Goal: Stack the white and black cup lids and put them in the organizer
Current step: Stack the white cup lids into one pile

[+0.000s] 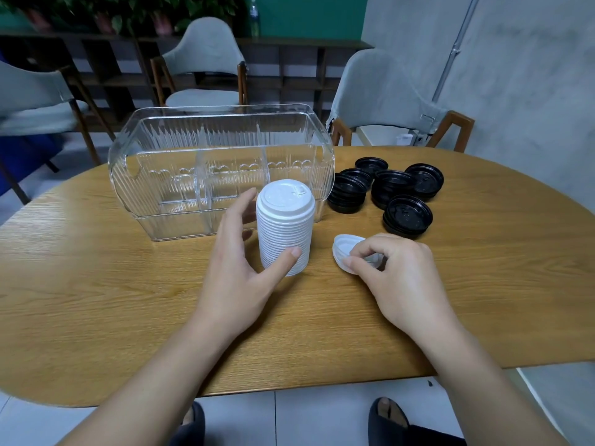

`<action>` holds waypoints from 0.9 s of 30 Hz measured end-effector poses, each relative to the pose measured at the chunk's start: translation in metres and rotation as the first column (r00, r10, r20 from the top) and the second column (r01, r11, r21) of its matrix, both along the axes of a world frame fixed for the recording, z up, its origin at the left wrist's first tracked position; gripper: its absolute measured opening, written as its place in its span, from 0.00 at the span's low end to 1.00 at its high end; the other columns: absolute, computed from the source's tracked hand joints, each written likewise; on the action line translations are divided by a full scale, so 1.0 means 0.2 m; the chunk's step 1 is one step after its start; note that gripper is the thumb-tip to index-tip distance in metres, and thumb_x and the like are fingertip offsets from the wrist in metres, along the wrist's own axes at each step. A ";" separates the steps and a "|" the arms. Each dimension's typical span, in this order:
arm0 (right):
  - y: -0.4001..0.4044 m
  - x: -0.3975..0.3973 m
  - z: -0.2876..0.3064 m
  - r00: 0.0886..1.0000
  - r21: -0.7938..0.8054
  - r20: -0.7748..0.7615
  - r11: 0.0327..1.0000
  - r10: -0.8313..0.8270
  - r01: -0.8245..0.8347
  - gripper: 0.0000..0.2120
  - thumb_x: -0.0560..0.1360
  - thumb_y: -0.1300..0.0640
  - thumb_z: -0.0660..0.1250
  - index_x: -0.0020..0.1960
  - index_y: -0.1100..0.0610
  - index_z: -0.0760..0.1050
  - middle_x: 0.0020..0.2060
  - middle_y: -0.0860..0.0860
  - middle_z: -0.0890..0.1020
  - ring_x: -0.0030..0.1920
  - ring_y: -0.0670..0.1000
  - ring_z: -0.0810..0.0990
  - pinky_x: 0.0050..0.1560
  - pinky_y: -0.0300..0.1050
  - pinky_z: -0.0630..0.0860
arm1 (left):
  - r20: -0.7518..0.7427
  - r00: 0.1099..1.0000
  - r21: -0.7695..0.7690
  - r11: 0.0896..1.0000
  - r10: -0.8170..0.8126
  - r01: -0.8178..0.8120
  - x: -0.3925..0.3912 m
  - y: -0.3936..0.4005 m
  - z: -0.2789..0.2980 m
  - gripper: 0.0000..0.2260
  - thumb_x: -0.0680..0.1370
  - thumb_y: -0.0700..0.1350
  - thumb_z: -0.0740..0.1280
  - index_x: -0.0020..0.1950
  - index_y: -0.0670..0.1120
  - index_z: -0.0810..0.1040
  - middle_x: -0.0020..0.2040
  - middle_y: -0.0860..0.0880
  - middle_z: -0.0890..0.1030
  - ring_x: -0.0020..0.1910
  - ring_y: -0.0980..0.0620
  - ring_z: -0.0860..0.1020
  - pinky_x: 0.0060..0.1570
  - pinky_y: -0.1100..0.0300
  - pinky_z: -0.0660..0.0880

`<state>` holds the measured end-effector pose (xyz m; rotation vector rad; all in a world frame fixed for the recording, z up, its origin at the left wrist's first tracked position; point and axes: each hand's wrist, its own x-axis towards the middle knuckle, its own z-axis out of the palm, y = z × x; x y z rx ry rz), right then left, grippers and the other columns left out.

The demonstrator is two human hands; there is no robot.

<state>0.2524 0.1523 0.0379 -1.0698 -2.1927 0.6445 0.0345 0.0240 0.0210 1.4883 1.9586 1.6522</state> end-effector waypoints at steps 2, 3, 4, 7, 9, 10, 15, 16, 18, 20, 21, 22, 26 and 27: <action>-0.01 0.00 0.02 0.999 0.031 -0.053 0.999 -0.008 0.009 0.08 0.78 0.53 0.79 0.41 0.48 0.85 0.42 0.40 0.86 0.48 0.43 0.83 0.49 0.40 0.75 | -0.002 1.000 0.028 0.999 0.023 -0.023 0.00 0.00 -0.01 0.43 0.78 0.55 0.81 0.88 0.52 0.62 0.82 0.56 0.71 0.82 0.52 0.70 0.79 0.46 0.73; -0.02 0.01 0.03 0.996 0.037 -0.092 0.999 -0.019 0.022 0.08 0.79 0.54 0.78 0.42 0.48 0.85 0.43 0.40 0.86 0.48 0.43 0.84 0.49 0.40 0.76 | -0.013 0.999 0.042 0.998 0.042 -0.041 0.00 -0.01 -0.01 0.43 0.78 0.56 0.80 0.88 0.51 0.63 0.81 0.56 0.71 0.83 0.52 0.70 0.80 0.45 0.72; -0.03 0.01 0.05 0.990 0.029 -0.139 0.999 -0.031 0.035 0.07 0.80 0.54 0.77 0.43 0.48 0.85 0.43 0.40 0.87 0.48 0.43 0.85 0.49 0.40 0.77 | -0.037 0.997 0.061 0.996 0.069 -0.066 0.01 -0.01 0.00 0.42 0.78 0.57 0.80 0.87 0.51 0.63 0.81 0.55 0.71 0.83 0.50 0.69 0.80 0.44 0.71; -0.08 0.01 0.12 0.953 -0.050 -0.299 0.998 -0.050 0.037 0.06 0.82 0.54 0.75 0.46 0.48 0.86 0.43 0.41 0.88 0.48 0.45 0.86 0.48 0.36 0.77 | -0.188 0.969 0.173 0.976 0.162 -0.129 0.02 -0.04 0.03 0.39 0.80 0.56 0.81 0.85 0.45 0.68 0.80 0.50 0.72 0.82 0.45 0.69 0.81 0.43 0.67; -0.11 0.01 0.16 0.903 -0.137 -0.426 0.991 -0.051 -0.008 0.07 0.83 0.55 0.74 0.47 0.51 0.86 0.42 0.45 0.88 0.46 0.45 0.87 0.49 0.37 0.79 | -0.305 0.934 0.258 0.960 0.185 -0.107 0.03 -0.06 0.05 0.36 0.78 0.53 0.80 0.81 0.40 0.72 0.77 0.46 0.75 0.79 0.42 0.72 0.80 0.47 0.66; -0.12 0.01 0.18 0.869 -0.194 -0.491 0.980 -0.059 -0.043 0.07 0.84 0.55 0.74 0.47 0.53 0.87 0.41 0.47 0.88 0.44 0.44 0.86 0.48 0.38 0.80 | -0.349 0.921 0.284 0.956 0.176 -0.075 0.04 -0.06 0.06 0.34 0.78 0.53 0.80 0.79 0.39 0.74 0.75 0.44 0.77 0.77 0.41 0.73 0.79 0.48 0.65; -0.19 -0.04 0.18 0.711 -0.505 -0.688 0.799 -0.144 -0.326 0.14 0.85 0.53 0.69 0.54 0.65 0.86 0.48 0.61 0.89 0.48 0.56 0.86 0.59 0.59 0.79 | -0.424 0.906 0.262 0.958 0.005 0.117 0.10 -0.05 0.04 0.37 0.75 0.60 0.81 0.77 0.42 0.75 0.73 0.43 0.79 0.74 0.40 0.75 0.77 0.47 0.68; -0.20 -0.05 0.17 0.682 -0.528 -0.714 0.762 -0.159 -0.374 0.16 0.85 0.54 0.69 0.56 0.67 0.85 0.51 0.63 0.89 0.50 0.57 0.86 0.60 0.59 0.79 | -0.423 0.906 0.248 0.959 -0.022 0.139 0.10 -0.05 0.04 0.39 0.74 0.61 0.82 0.77 0.42 0.75 0.73 0.43 0.79 0.74 0.40 0.75 0.77 0.48 0.69; -0.22 -0.07 0.17 0.647 -0.556 -0.741 0.706 -0.181 -0.439 0.18 0.85 0.54 0.68 0.60 0.71 0.82 0.54 0.65 0.88 0.52 0.59 0.87 0.63 0.59 0.80 | -0.417 0.908 0.229 0.961 -0.050 0.158 0.11 -0.05 0.03 0.42 0.73 0.62 0.83 0.79 0.43 0.73 0.74 0.44 0.78 0.74 0.42 0.75 0.77 0.50 0.68; -0.23 -0.08 0.17 0.631 -0.572 -0.753 0.662 -0.189 -0.485 0.19 0.85 0.55 0.67 0.62 0.71 0.81 0.56 0.65 0.88 0.53 0.58 0.88 0.62 0.56 0.81 | -0.413 0.910 0.226 0.962 -0.048 0.154 0.11 -0.05 0.03 0.43 0.73 0.61 0.84 0.80 0.43 0.72 0.74 0.46 0.77 0.74 0.44 0.75 0.76 0.51 0.68; -0.23 -0.09 0.17 0.630 -0.576 -0.753 0.652 -0.189 -0.493 0.18 0.85 0.55 0.67 0.63 0.71 0.81 0.56 0.64 0.89 0.53 0.57 0.88 0.62 0.54 0.82 | -0.407 0.912 0.229 0.962 -0.041 0.146 0.11 -0.04 0.02 0.42 0.73 0.60 0.84 0.80 0.43 0.72 0.74 0.47 0.77 0.74 0.45 0.75 0.76 0.51 0.69; -0.23 -0.09 0.16 0.633 -0.575 -0.752 0.652 -0.184 -0.494 0.18 0.85 0.55 0.67 0.62 0.70 0.82 0.56 0.64 0.89 0.53 0.57 0.88 0.61 0.54 0.82 | -0.400 0.916 0.232 0.963 -0.033 0.136 0.11 -0.04 0.02 0.41 0.73 0.58 0.84 0.80 0.43 0.73 0.74 0.47 0.78 0.74 0.46 0.75 0.76 0.51 0.69; -0.23 -0.09 0.17 0.688 -0.495 -0.722 0.751 -0.076 -0.437 0.15 0.87 0.56 0.66 0.62 0.66 0.84 0.57 0.61 0.89 0.60 0.60 0.88 0.66 0.58 0.80 | -0.386 0.922 0.231 0.966 -0.017 0.115 0.10 -0.04 0.02 0.39 0.74 0.57 0.84 0.79 0.43 0.74 0.73 0.47 0.79 0.73 0.44 0.76 0.75 0.53 0.69; -0.24 -0.08 0.17 0.709 -0.461 -0.704 0.786 -0.040 -0.412 0.14 0.87 0.56 0.66 0.63 0.64 0.85 0.58 0.59 0.89 0.62 0.60 0.88 0.66 0.57 0.81 | -0.391 0.920 0.231 0.967 -0.011 0.110 0.10 -0.04 0.02 0.39 0.74 0.57 0.84 0.79 0.43 0.75 0.73 0.47 0.79 0.72 0.44 0.76 0.75 0.53 0.68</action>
